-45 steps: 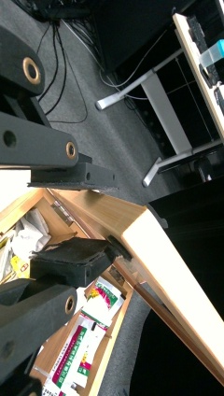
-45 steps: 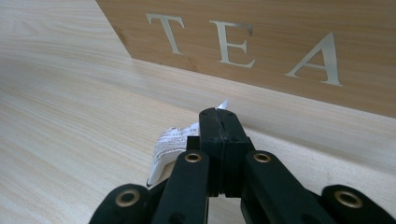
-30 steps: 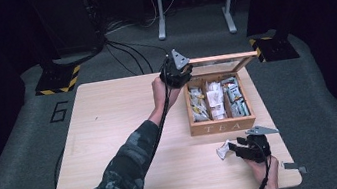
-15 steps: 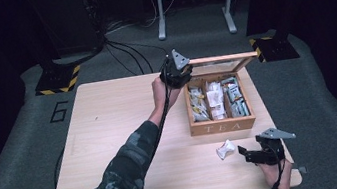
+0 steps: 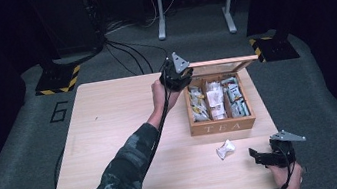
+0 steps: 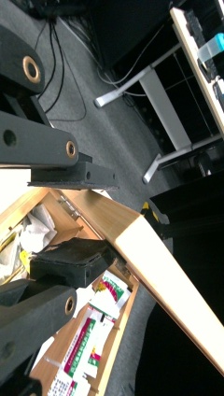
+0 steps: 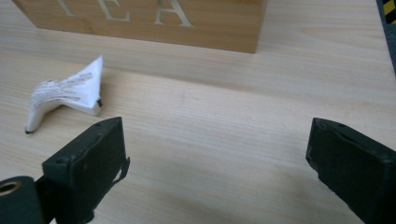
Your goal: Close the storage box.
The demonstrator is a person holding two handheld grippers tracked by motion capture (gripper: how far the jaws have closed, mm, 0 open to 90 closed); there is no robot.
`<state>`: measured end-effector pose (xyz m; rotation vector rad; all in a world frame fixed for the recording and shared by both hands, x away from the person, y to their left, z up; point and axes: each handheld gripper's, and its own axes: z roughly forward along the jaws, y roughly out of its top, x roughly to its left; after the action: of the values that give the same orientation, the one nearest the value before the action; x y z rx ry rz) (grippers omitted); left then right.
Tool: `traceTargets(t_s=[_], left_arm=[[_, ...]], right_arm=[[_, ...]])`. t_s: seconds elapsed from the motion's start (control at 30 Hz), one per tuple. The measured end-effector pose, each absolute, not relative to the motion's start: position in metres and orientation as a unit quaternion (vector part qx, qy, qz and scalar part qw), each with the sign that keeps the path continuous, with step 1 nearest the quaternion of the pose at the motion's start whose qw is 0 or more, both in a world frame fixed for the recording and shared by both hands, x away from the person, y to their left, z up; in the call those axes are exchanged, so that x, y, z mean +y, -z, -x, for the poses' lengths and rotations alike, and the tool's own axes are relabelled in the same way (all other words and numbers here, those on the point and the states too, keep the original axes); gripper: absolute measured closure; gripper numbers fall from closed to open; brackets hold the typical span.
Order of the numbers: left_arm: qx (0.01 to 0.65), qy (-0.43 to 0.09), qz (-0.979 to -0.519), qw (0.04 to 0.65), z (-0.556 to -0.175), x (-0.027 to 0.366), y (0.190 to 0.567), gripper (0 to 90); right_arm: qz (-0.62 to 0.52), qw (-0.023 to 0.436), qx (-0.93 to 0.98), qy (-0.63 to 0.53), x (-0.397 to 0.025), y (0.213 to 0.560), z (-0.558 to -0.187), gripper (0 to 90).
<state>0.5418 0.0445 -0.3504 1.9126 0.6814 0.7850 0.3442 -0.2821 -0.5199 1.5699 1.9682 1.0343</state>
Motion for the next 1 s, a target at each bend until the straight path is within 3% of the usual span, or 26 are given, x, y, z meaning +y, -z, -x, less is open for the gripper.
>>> traceTargets(t_s=[0.4, 1.0], left_arm=[[0.26, -0.325, -0.785, 0.458, -0.531, 0.046, 0.358, 63.0], [0.242, -0.319, -0.791, 0.463, -0.513, 0.05, 0.379, 61.2]], right_arm=[[-0.576, 0.236, 0.706, -0.338, -0.29, 0.527, -0.345, 3.4], [-0.574, 0.235, 0.714, -0.325, -0.294, 0.529, -0.354, 3.8]])
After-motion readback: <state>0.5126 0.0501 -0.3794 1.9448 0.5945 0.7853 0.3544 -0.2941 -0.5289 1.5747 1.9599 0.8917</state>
